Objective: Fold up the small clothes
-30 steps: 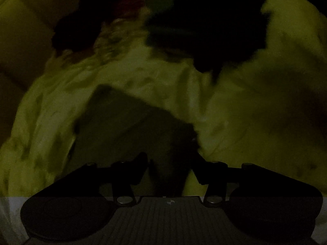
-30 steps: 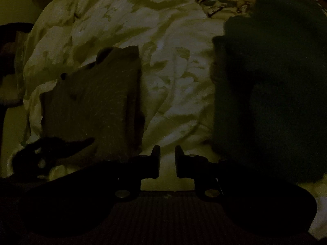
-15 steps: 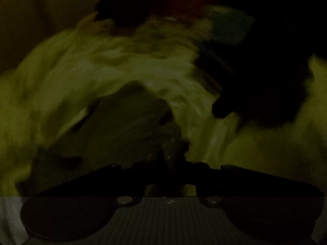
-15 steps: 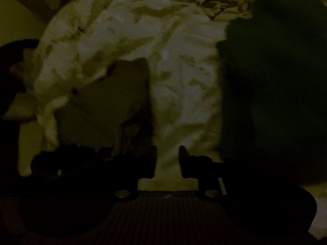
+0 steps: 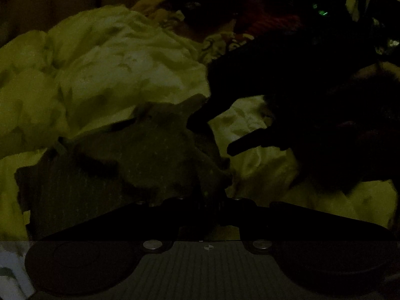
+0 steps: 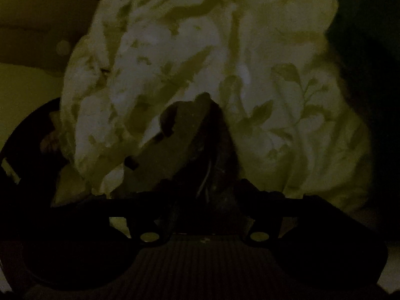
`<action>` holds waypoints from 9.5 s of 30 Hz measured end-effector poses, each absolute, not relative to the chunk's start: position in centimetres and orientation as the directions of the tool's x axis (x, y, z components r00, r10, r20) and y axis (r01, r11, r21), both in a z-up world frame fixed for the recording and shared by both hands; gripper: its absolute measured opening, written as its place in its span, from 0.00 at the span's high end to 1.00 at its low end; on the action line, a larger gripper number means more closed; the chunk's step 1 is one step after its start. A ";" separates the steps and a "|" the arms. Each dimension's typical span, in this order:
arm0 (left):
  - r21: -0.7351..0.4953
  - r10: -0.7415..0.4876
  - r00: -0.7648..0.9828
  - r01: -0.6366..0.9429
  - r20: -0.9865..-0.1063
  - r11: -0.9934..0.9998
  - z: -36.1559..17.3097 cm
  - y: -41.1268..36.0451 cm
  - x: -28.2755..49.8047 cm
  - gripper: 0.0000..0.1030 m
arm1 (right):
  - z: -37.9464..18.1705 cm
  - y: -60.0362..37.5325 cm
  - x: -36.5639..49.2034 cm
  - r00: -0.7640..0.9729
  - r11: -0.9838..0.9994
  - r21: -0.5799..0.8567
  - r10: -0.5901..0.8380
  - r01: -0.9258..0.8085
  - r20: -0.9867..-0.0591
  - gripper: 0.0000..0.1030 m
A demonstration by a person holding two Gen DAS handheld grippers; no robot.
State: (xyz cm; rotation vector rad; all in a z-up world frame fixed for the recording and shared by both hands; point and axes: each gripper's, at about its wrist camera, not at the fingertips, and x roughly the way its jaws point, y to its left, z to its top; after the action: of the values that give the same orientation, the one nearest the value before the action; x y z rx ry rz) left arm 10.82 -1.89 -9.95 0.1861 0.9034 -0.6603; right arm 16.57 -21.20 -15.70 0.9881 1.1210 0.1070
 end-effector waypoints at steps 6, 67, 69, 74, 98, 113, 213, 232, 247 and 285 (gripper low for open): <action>-0.148 -0.463 0.430 0.588 -0.775 0.795 -10.1 -1.1 10.8 0.24 | -16.5 -20.7 17.5 0.510 0.551 0.723 0.517 0.416 -0.688 0.34; -0.144 -0.122 0.538 0.001 -0.834 0.990 -9.7 19.9 8.5 0.09 | -11.8 3.6 23.2 0.394 0.785 0.616 0.587 -0.064 -0.708 0.63; -0.163 -0.162 0.560 0.048 -0.812 0.985 -8.8 19.2 8.8 0.09 | -10.8 2.1 22.3 0.427 0.803 0.592 0.560 -0.070 -0.710 0.65; -0.186 -0.274 0.560 0.209 -0.782 0.960 -8.9 15.8 11.0 0.09 | -11.0 0.3 20.1 0.435 0.882 0.453 0.461 -0.130 -0.773 0.87; -0.077 -0.162 0.479 0.193 -0.863 0.978 -14.4 16.9 16.0 0.09 | -16.1 0.3 19.1 0.324 0.930 0.348 0.366 -0.114 -0.872 0.86; -0.052 -0.140 0.476 0.192 -0.868 0.980 -11.7 16.1 15.0 0.00 | -14.8 0.1 18.4 0.328 0.933 0.335 0.360 -0.131 -0.873 0.85; -0.412 -0.560 0.286 0.441 -0.777 0.797 -5.5 -23.5 9.0 0.07 | -8.8 -48.2 4.7 0.596 0.692 0.700 0.490 0.177 -0.636 0.79; -0.253 -0.416 0.296 0.461 -0.860 0.851 -6.8 -22.8 10.6 0.00 | -12.0 -47.1 4.9 0.562 0.693 0.663 0.441 0.282 -0.700 0.45; -0.046 -0.363 0.359 0.653 -0.860 0.756 -2.0 -21.8 5.6 0.00 | -5.6 -42.6 2.6 0.531 0.900 0.350 0.169 0.261 -0.831 0.45; 0.061 -0.256 0.317 0.728 -0.913 0.683 0.0 -23.5 3.8 0.00 | -0.9 -36.3 3.9 0.411 0.988 0.067 0.004 0.140 -0.912 0.05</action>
State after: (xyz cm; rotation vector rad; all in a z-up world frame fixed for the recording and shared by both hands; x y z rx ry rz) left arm 3.77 -23.55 0.01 0.5204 1.0628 -0.6871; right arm 3.89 -36.26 -0.92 0.1404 1.1451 -0.0859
